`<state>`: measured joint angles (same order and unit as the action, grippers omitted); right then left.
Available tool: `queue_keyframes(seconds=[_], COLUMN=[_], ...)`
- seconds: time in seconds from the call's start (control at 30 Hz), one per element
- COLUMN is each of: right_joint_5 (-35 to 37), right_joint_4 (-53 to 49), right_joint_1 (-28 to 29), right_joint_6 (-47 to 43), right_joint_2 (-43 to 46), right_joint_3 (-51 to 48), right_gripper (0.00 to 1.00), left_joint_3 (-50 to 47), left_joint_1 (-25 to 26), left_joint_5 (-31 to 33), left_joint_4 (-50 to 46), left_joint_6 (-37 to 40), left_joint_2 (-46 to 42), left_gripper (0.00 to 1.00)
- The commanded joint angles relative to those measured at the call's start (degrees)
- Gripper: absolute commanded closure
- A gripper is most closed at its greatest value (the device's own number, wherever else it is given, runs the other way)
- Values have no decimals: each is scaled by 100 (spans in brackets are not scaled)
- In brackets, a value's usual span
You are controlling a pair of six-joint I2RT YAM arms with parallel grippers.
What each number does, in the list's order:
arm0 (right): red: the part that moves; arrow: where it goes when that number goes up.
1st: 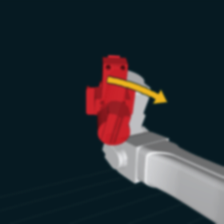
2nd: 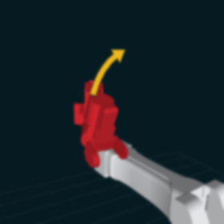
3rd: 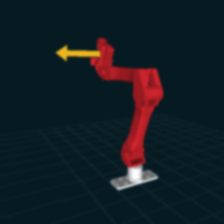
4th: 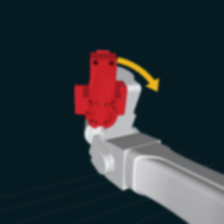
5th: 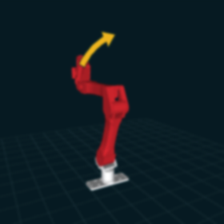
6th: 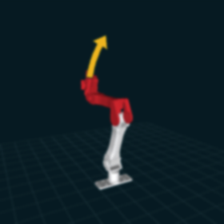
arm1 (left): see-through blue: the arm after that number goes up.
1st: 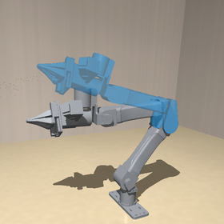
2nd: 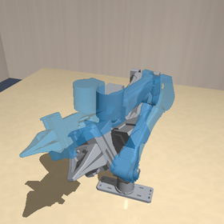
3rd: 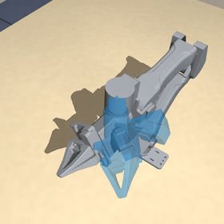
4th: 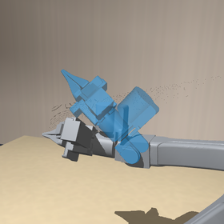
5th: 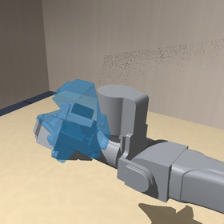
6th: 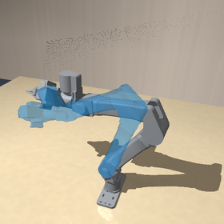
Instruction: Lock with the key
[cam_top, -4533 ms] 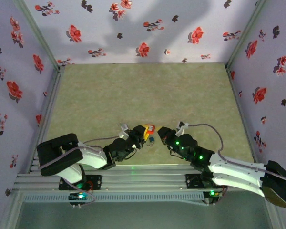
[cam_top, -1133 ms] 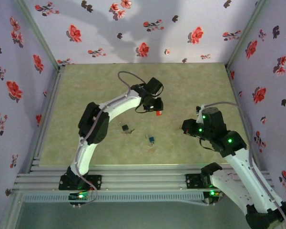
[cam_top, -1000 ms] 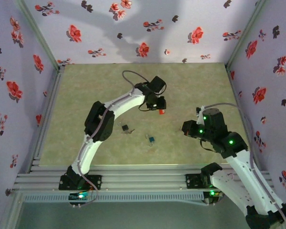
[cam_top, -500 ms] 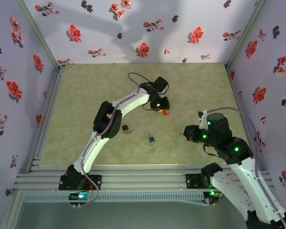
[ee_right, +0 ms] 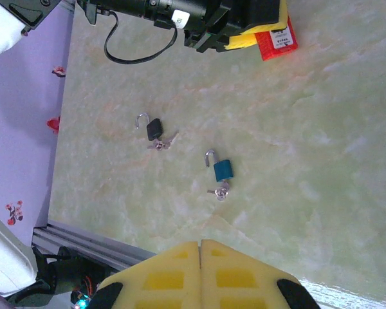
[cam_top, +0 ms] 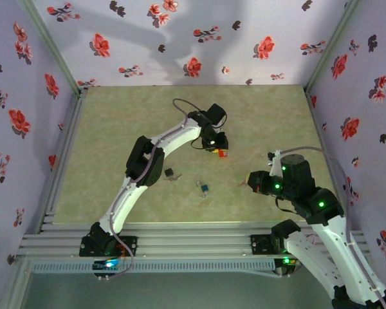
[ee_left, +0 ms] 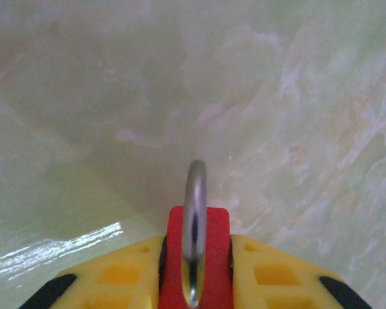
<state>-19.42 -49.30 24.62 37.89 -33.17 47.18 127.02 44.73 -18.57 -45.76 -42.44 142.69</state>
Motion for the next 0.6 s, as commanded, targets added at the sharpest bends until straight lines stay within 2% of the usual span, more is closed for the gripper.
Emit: queue_keyframes(seconds=[0.0, 0.3, 0.57], right_joint_5=[-125, -143, -118], right_joint_4=[-54, -108, -101], right_joint_1=[-36, -36, -36], right_joint_6=[5, 31, -38], right_joint_2=[90, 105, 55], right_joint_3=[37, 19, -122], right_gripper=[100, 100, 100], left_joint_3=[169, 255, 611], left_joint_1=[-78, -139, -276], left_joint_5=[-113, -44, 205], left_joint_4=[-288, -503, -1052], left_joint_6=[237, 372, 609], left_joint_2=[154, 153, 59], left_gripper=[70, 56, 51])
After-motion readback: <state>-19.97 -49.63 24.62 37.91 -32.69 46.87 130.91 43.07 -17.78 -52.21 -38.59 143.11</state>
